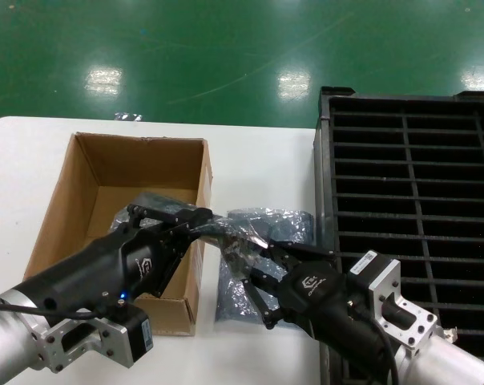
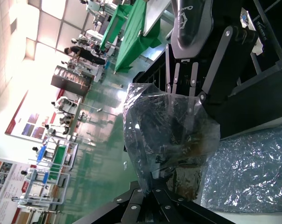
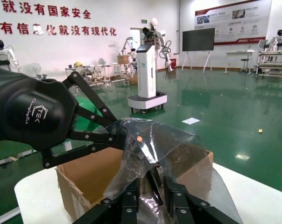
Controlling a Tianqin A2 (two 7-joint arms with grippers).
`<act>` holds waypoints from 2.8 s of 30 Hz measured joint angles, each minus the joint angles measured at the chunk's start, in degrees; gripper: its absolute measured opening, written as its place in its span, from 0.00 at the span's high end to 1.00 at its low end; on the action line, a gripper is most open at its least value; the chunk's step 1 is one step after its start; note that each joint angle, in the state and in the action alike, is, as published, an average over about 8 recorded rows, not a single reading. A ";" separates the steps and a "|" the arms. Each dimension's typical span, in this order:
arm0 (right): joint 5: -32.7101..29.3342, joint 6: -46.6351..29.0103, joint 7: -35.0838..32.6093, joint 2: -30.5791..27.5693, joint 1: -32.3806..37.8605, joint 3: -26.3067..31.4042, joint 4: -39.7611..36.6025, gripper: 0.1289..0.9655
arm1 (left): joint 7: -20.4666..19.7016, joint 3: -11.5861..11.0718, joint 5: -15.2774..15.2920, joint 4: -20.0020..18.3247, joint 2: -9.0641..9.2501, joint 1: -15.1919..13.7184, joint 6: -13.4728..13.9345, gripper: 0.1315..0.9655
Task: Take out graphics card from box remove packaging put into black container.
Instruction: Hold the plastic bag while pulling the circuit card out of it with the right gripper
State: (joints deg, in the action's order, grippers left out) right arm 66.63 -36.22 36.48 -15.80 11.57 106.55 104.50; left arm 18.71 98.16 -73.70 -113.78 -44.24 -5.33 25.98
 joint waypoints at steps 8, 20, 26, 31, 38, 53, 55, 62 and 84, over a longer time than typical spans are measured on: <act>1.07 0.40 -1.12 -0.10 0.35 0.28 -0.42 0.80 | 0.00 0.00 0.00 0.00 0.00 0.00 0.00 0.99; 0.69 0.56 -0.90 1.35 1.41 1.14 -1.32 0.62 | 0.00 0.00 0.00 0.00 0.00 0.00 0.00 0.99; -0.30 -0.05 0.10 1.70 0.75 1.33 -0.86 0.58 | 0.00 0.00 0.00 0.00 0.00 0.00 0.00 0.99; -1.17 -0.40 0.83 1.89 -0.11 1.21 -0.71 0.61 | 0.00 0.00 0.00 0.00 0.00 0.00 0.00 0.99; -1.60 -0.35 0.94 2.21 -0.49 0.90 -1.23 0.69 | 0.00 0.00 0.00 0.00 0.00 0.00 0.00 0.99; 0.08 0.98 -1.41 3.10 2.65 1.14 -5.28 0.94 | 0.00 0.00 0.00 0.00 0.00 0.00 0.00 0.99; 0.11 1.08 -1.46 3.18 2.80 1.15 -5.51 0.95 | 0.00 0.00 0.00 0.00 0.00 0.00 0.00 0.99; -0.38 1.24 -0.92 3.47 2.65 0.92 -5.58 0.97 | 0.00 0.00 0.00 0.00 0.00 0.00 0.00 0.99; 0.97 1.98 -1.97 3.88 2.72 1.43 -5.37 0.78 | 0.00 0.00 0.00 0.00 0.00 0.00 0.00 0.99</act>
State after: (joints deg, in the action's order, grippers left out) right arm 67.60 -34.24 34.51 -11.92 14.28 107.98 99.12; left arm 18.71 98.16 -73.70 -113.78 -44.24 -5.33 25.98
